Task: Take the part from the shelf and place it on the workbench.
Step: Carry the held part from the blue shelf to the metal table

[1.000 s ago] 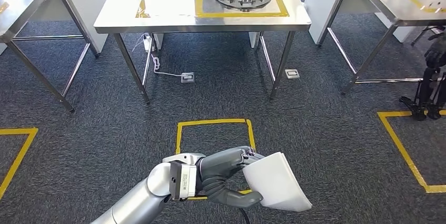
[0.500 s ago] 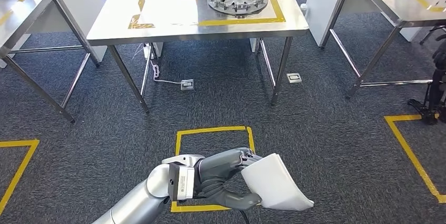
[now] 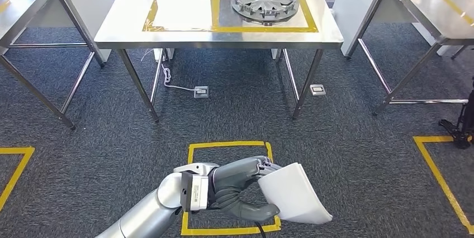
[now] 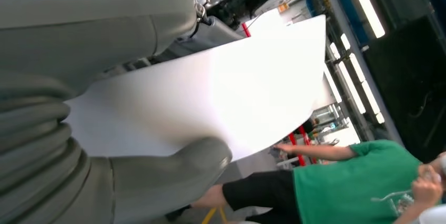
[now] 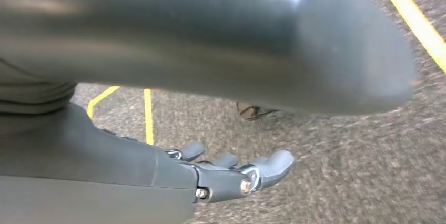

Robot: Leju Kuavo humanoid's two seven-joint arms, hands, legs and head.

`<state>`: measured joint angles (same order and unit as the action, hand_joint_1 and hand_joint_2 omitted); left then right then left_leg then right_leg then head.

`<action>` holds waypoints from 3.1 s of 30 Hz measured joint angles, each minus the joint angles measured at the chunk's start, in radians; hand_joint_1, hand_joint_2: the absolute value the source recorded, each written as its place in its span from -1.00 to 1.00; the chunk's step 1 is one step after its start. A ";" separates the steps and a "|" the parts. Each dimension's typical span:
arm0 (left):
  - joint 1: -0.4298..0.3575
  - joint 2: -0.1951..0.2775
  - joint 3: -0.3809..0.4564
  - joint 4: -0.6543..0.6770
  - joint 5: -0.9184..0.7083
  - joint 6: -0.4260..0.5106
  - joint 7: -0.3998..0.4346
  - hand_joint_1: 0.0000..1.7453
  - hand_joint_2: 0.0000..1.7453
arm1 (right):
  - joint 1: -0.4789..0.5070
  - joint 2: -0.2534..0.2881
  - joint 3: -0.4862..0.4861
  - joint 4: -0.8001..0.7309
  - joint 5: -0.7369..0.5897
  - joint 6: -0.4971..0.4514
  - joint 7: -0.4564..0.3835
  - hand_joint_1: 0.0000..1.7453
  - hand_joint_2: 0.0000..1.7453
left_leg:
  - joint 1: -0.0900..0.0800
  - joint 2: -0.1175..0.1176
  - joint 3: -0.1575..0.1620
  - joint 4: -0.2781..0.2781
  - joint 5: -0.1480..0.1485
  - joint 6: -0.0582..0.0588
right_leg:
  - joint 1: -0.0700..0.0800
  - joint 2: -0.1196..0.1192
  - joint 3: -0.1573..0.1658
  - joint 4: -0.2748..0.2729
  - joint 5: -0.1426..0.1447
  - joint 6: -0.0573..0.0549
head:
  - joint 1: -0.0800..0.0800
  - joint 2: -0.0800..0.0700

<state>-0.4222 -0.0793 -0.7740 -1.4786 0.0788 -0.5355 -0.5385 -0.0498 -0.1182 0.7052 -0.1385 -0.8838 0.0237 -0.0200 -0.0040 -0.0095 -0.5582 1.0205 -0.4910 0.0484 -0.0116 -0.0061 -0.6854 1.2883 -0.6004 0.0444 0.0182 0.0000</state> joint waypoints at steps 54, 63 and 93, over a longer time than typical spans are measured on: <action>-0.007 0.040 -0.025 -0.034 0.023 0.026 -0.006 1.00 1.00 | 0.010 -0.005 0.037 0.006 -0.007 -0.010 0.000 -1.00 -1.00 | -0.007 0.052 -0.087 0.035 0.035 -0.028 | 0.010 -0.017 0.186 -0.256 0.050 -0.030 | -0.011 0.000; -0.006 0.039 -0.026 -0.033 0.024 0.026 -0.010 1.00 1.00 | 0.006 -0.006 0.040 0.006 -0.015 -0.009 -0.012 -1.00 -1.00 | 0.000 0.007 -0.024 0.022 0.002 0.000 | 0.003 -0.004 -0.006 0.001 -0.024 0.000 | 0.001 0.000; -0.011 0.046 -0.032 -0.029 0.009 0.047 -0.006 1.00 1.00 | 0.001 -0.003 0.053 0.007 -0.013 -0.003 0.007 -1.00 -1.00 | 0.000 0.003 -0.024 0.009 0.012 -0.001 | 0.000 0.003 -0.013 0.012 -0.026 0.005 | 0.000 0.000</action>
<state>-0.4335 -0.0332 -0.8056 -1.5081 0.0882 -0.4888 -0.5446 -0.0489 -0.1210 0.7584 -0.1316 -0.8965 0.0210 -0.0128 -0.0040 -0.0069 -0.5825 1.0293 -0.4787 0.0474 -0.0119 -0.0028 -0.6986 1.3007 -0.6266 0.0494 0.0181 0.0000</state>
